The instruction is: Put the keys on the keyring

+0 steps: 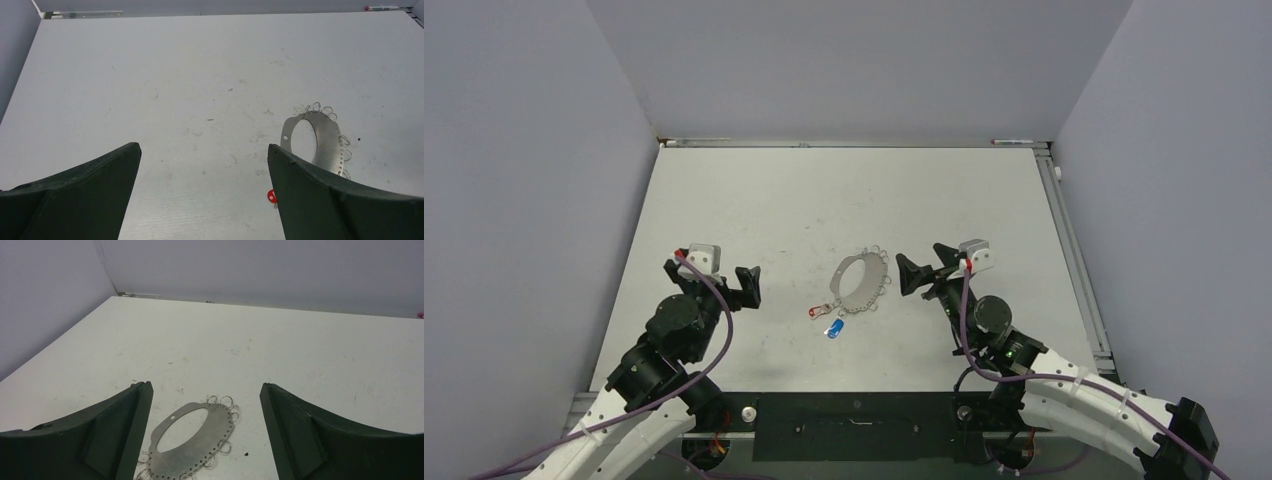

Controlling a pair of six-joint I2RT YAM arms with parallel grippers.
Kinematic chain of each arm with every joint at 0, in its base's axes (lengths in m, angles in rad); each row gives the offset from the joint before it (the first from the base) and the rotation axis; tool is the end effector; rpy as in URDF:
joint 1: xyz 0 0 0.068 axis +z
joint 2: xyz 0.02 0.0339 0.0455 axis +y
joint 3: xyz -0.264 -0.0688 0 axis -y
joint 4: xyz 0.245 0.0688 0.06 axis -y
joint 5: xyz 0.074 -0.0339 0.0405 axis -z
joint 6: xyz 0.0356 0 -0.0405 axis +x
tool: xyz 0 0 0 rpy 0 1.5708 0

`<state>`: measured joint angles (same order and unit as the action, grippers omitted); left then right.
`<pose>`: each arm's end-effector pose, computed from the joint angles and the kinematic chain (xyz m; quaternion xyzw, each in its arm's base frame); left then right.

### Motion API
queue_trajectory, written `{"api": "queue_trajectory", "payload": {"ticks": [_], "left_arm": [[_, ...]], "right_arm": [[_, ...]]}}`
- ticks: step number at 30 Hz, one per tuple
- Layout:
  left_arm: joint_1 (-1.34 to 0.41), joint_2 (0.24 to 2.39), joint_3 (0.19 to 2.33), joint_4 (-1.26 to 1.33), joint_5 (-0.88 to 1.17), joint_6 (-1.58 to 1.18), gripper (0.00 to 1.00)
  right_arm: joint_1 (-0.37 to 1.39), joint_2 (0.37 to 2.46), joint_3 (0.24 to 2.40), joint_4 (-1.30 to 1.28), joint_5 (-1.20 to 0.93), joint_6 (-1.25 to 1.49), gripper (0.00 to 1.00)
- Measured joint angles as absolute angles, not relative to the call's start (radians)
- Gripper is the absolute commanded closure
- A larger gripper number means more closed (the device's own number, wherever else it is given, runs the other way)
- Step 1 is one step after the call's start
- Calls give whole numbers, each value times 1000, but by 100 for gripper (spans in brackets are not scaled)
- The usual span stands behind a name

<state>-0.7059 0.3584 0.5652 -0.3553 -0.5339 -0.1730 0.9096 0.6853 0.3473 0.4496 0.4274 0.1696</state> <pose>0.0907 -0.0535 0.2996 0.0263 0.7503 -0.0870 0.6548 0.1175 0.1270 0.2678 -0.0882 0.6645 0.2530 0.6976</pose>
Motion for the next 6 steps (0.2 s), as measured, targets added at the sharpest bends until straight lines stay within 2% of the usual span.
{"api": "queue_trajectory", "payload": {"ticks": [3,6], "left_arm": [[-705,358,565,-355,-529,-173,4],[-704,358,565,-355,-523,-173,4]], "right_arm": [[910,685,347,462,406,168,19],[910,678,348,477,385,168,14]]}}
